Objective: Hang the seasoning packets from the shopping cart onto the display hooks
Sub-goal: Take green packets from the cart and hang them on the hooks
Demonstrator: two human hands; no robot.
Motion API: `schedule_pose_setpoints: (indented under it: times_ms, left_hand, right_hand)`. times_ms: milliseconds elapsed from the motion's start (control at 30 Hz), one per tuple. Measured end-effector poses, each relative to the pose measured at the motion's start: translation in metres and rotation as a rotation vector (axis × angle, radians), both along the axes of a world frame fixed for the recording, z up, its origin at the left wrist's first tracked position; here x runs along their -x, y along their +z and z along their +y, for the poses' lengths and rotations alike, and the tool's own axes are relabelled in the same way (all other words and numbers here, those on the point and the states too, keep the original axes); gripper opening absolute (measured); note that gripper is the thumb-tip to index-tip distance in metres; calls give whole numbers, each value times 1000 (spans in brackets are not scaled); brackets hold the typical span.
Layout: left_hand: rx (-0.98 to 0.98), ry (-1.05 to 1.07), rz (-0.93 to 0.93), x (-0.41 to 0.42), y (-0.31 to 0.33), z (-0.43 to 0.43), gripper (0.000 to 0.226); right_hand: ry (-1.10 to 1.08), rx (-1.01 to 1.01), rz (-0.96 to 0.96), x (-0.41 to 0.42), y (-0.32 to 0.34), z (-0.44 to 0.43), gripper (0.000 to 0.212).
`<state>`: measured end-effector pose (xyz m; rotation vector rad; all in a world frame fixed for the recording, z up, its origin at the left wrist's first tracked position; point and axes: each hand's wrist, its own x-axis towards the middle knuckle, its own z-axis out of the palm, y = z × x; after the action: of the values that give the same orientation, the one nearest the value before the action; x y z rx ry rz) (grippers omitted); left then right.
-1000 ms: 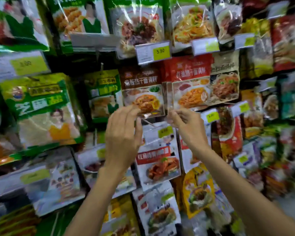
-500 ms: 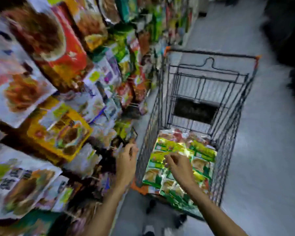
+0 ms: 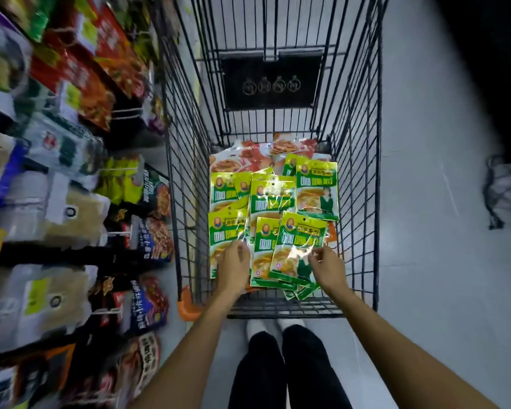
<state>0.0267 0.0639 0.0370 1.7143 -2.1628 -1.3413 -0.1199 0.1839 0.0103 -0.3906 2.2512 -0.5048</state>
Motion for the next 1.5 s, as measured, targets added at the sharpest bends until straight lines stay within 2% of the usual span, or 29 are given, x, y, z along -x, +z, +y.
schedule_pose_setpoints:
  times_ms: [133,267,333,433,567,600,667,767,900,1000,1067,1100,1233,1367,1500]
  left_hand:
    - [-102,-16,-14,9,-51,-8,21]
    - [-217,-69,-118,26,-92,-2,37]
    - [-209,-58,-182,35,-103,3,44]
    - [-224,37,-230,45,-111,7,51]
    - [-208,136,-290,51,-114,5,57]
    - [-191,139,-312,53,-114,4,55]
    - [-185,152,-338,56,-114,4,50]
    - [-201,225,-316,59,-114,3,36]
    - [-283,296,-235,59,-115,3,32]
    - [-349,328,-170,59,-116,4,13]
    - [-377,344,-140,59,-117,2,37]
    - [-385,335,-126,58,-117,0,42]
    - [-421,171,-87,50,-107,-9,19]
    - [-373,105,-17,43,-80,-27,48]
    - [-273,195,102,32,-31,-55,54]
  right_hand:
    - [-70,-60,-52,6,-46,2,55]
    - [-159,-68,-75,16,-78,-2,64]
    - [-169,-79,-73,20,-88,-4,62]
    - [-223,-55,-96,22,-97,-8,47]
    - [-354,1,-151,20,-99,-5,63]
    - [-374,0,-156,20,-102,-4,57]
    - [-410,-36,-155,22,-104,-3,18]
    - [-482,-14,-192,24,-103,-3,10]
    - [-563,39,-271,23,-99,-4,41]
    - [-647,57,-315,23,-95,-5,48]
    - [-705,83,-368,25,-90,-6,45]
    - [-721,104,-403,27,-88,-6,41]
    - [-661,167,-453,34,-70,-13,26]
    - [-584,260,-475,39,-43,-25,19]
    - [-507,367,-435,47,1,-42,18]
